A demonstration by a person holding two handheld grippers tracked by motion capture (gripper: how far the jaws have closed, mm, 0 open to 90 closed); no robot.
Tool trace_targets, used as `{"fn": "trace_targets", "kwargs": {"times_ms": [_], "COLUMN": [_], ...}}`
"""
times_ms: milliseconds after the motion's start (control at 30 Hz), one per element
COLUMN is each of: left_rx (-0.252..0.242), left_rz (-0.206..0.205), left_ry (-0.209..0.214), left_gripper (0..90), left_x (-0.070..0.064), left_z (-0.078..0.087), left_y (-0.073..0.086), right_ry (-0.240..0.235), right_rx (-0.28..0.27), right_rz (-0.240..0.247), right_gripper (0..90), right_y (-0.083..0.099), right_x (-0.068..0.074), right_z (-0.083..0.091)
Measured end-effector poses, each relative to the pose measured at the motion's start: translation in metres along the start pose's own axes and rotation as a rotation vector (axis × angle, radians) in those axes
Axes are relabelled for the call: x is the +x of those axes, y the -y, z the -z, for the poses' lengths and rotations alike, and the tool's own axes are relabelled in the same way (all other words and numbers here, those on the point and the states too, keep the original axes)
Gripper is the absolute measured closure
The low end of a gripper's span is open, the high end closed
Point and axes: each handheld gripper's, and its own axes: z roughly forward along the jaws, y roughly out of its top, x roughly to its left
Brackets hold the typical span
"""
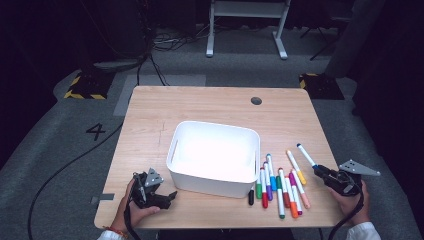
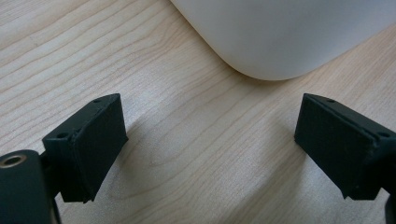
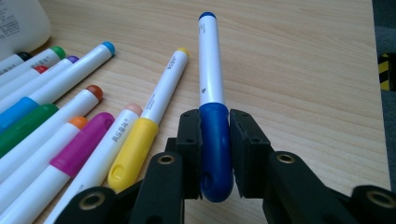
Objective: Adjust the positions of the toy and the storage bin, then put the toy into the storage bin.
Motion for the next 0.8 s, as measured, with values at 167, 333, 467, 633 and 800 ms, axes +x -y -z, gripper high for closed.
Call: {"fn": "trace_targets", "kwargs": {"times_ms": [167,333,467,633,800], "left_rx": [0.000,0.001,-0.001,0.001,0.000], "left_rz": [0.000,-0.002,-0.001,0.000,0.000], "left_ry": [-0.001,-0.001,0.002,0.000,0.001], "left_gripper": [9.1,9.1,9.1,9.1,9.1], "left_x": [0.000,0.000,0.000,0.000,0.000], "left_z": [0.000,0.000,0.000,0.000,0.000], "left_y": [0.000,0.000,0.000,0.000,0.000], "right_ry": [-0.011,-0.019,-0.026,-0.039,-0.053], "right_rx": [-0.019,-0.047,-0.055,-0.063,-0.073], "right_rz": [0.015,0.011,0.020,0.024,0.054], "right_gripper": [75.4,75.4,75.4,75.4,75.4], "right_y": [-0.004,-0.008,-0.010,-0.014,-0.019], "right_x": [0.000,0.000,0.002,0.006,0.010], "right_z": [0.003,0.007,0.008,0.009,0.012]}}
